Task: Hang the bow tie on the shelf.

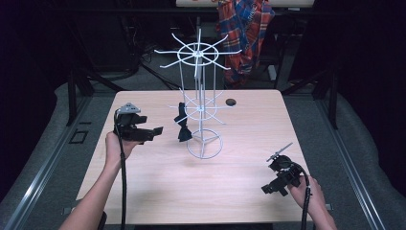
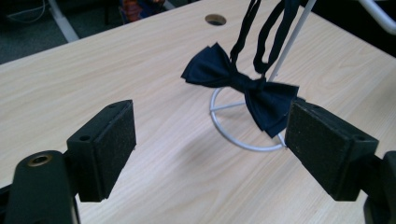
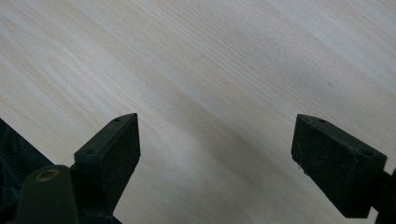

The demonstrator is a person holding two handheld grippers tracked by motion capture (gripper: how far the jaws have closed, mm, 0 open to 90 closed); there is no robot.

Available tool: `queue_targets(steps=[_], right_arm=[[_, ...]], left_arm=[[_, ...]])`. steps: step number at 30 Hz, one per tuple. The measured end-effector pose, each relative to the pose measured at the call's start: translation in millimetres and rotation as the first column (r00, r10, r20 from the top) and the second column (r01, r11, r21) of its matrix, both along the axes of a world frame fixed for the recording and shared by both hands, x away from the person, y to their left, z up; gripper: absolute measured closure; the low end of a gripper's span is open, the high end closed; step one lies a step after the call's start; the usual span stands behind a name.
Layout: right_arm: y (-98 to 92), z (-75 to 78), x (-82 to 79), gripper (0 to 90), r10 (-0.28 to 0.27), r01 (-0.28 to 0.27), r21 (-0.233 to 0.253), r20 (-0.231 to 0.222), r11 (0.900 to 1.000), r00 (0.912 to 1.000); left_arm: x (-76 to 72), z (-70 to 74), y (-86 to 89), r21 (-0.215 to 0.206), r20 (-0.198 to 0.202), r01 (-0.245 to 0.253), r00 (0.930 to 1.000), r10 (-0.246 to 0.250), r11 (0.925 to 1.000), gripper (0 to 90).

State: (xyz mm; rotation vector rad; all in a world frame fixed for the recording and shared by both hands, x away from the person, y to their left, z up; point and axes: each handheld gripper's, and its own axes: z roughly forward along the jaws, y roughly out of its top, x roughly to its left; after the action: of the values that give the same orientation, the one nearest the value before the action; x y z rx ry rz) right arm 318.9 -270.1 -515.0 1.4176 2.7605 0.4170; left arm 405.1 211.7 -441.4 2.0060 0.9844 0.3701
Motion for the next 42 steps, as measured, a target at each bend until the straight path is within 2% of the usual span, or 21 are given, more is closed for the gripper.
queue_targets(steps=[5, 12, 15, 16, 24, 25, 26, 27, 28, 30, 31, 33, 35, 39, 41, 42], right_arm=[[-0.2, 0.5, 0.1, 15.3, 0.008, -0.008, -0.007, -0.001, 1.000, 1.0000], [0.8, 0.1, -0.6, 15.3, -0.001, 0.001, 0.004, 0.002, 1.000, 1.0000], [0.9, -0.1, -0.5, 15.3, 0.001, -0.001, 0.005, 0.003, 1.000, 1.0000], [0.9, 0.2, -0.7, 15.3, -0.001, 0.001, 0.004, 0.001, 1.000, 1.0000], [1.5, -0.3, -1.1, 15.3, -0.007, 0.007, 0.006, 0.009, 1.000, 0.9999], [0.8, 0.0, -0.2, 15.3, 0.005, -0.005, 0.006, -0.001, 1.000, 1.0000], [1.0, 1.2, -0.3, 15.3, 0.006, -0.006, -0.014, -0.006, 1.000, 1.0000], [1.1, 1.1, -0.3, 15.3, 0.006, -0.007, -0.014, -0.006, 1.000, 1.0000], [1.1, 1.1, -0.3, 15.3, 0.006, -0.007, -0.014, -0.006, 1.000, 1.0000], [1.0, 0.1, -0.2, 15.3, 0.003, -0.003, 0.001, -0.008, 1.000, 1.0000], [1.0, 0.1, -0.2, 15.3, 0.003, -0.003, 0.001, -0.008, 1.000, 1.0000], [1.4, -0.2, -0.3, 15.3, 0.001, -0.001, 0.003, -0.010, 1.000, 1.0000], [1.7, -0.6, -0.7, 15.3, -0.003, 0.003, 0.007, -0.006, 1.000, 1.0000], [1.9, -1.5, -0.3, 15.3, 0.005, -0.005, 0.002, -0.001, 1.000, 1.0000], [2.0, -1.0, 0.0, 15.3, 0.011, -0.011, -0.003, -0.005, 1.000, 0.9999], [2.2, -0.9, -0.1, 15.3, 0.010, -0.010, -0.001, -0.006, 1.000, 0.9999]], left_arm=[[-11.8, -1.8, 4.5, 0.054, -0.007, -0.024, 0.9997, 0.024, 0.9983, 15.8], [-23.0, -7.0, 10.9, 0.095, -0.029, -0.041, 0.9986, 0.044, 0.9947, 14.7], [-27.5, -10.2, 13.6, 0.117, -0.043, -0.045, 0.9978, 0.050, 0.9921, 13.9], [-30.1, -12.4, 14.5, 0.137, -0.059, -0.045, 0.9968, 0.054, 0.9895, 12.6], [-36.0, -21.9, 16.9, 0.185, -0.089, -0.050, 0.9938, 0.067, 0.9814, 8.7], [-37.0, -25.9, 17.4, 0.208, -0.102, -0.051, 0.9921, 0.073, 0.9769, 7.9], [-37.7, -27.8, 17.9, 0.223, -0.107, -0.051, 0.9913, 0.077, 0.9734, 7.4], [-38.2, -30.2, 18.4, 0.240, -0.107, -0.054, 0.9909, 0.082, 0.9693, 7.1], [-38.2, -30.2, 18.4, 0.240, -0.107, -0.054, 0.9909, 0.082, 0.9693, 6.7], [-39.8, -38.1, 20.4, 0.265, -0.124, -0.061, 0.9876, 0.097, 0.9623, 5.6], [-39.8, -38.1, 20.4, 0.265, -0.124, -0.061, 0.9876, 0.097, 0.9623, 5.1], [-41.4, -44.9, 22.7, 0.287, -0.147, -0.059, 0.9836, 0.104, 0.9562, 3.7], [-41.9, -46.9, 23.3, 0.291, -0.155, -0.057, 0.9821, 0.106, 0.9549, 2.7], [-43.5, -54.2, 26.0, 0.322, -0.180, -0.056, 0.9765, 0.119, 0.9450, 0.5], [-42.9, -59.7, 28.7, 0.327, -0.199, -0.055, 0.9719, 0.126, 0.9434, 0.0], [-42.9, -59.7, 28.7, 0.327, -0.199, -0.055, 0.9719, 0.126, 0.9434, 0.0]])
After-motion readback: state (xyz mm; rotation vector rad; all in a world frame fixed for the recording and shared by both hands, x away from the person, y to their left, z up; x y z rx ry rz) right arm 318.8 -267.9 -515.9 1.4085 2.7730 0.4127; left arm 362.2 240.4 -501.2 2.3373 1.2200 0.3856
